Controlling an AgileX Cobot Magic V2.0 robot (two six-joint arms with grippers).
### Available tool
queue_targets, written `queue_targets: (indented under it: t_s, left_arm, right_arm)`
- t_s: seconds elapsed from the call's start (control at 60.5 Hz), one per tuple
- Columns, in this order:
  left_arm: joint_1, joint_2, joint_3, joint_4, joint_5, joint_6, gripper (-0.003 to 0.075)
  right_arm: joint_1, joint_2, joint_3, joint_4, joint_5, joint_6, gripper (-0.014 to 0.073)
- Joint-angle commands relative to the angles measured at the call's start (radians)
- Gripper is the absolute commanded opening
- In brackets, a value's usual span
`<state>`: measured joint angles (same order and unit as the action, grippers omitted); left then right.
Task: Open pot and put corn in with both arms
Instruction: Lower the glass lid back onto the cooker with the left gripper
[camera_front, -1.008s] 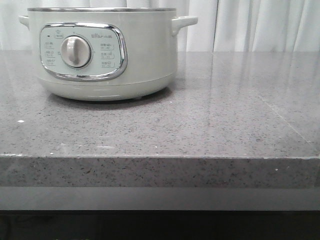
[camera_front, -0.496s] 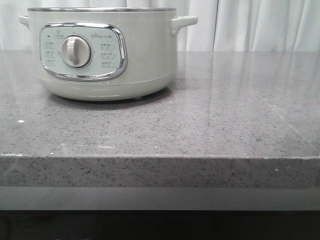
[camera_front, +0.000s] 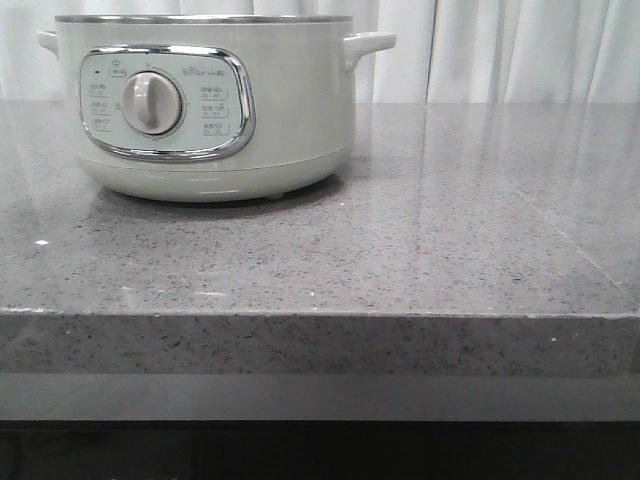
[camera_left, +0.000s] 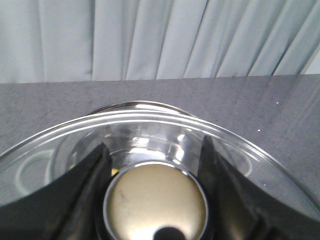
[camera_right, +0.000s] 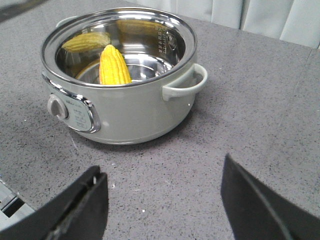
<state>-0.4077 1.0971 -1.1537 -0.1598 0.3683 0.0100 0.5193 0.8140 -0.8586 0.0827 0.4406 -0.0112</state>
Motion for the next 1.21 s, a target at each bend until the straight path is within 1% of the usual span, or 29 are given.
queue_targets:
  t_s: [0.0, 0.083, 0.198, 0.463, 0.892, 1.19]
  left_arm:
    - [-0.039, 0.038, -0.066, 0.027, -0.239, -0.010, 0.0260]
    - [-0.060, 0.095, -0.088, 0.048, -0.305, -0.010, 0.0260]
    - [-0.074, 0.175, -0.130, 0.110, -0.346, -0.010, 0.0260]
    - [-0.076, 0.319, -0.234, 0.195, -0.357, -0.010, 0.0260]
    - [-0.074, 0.451, -0.322, 0.191, -0.382, -0.010, 0.0260]
    - [-0.057, 0.500, -0.326, 0.187, -0.397, -0.010, 0.0260]
  right_arm:
    - [-0.008, -0.008, -0.026, -0.009, -0.078, -0.001, 0.0496]
    - [-0.008, -0.008, -0.026, -0.009, -0.078, -0.001, 0.0496]
    - [-0.008, -0.008, -0.026, -0.009, -0.078, -0.001, 0.0496]
    - [-0.008, -0.008, -0.026, -0.009, -0.078, -0.001, 0.0496]
    - [-0.008, -0.008, -0.026, -0.009, -0.078, -0.001, 0.0496]
    - [-0.008, -0.008, -0.026, -0.009, -0.078, -0.001, 0.0496]
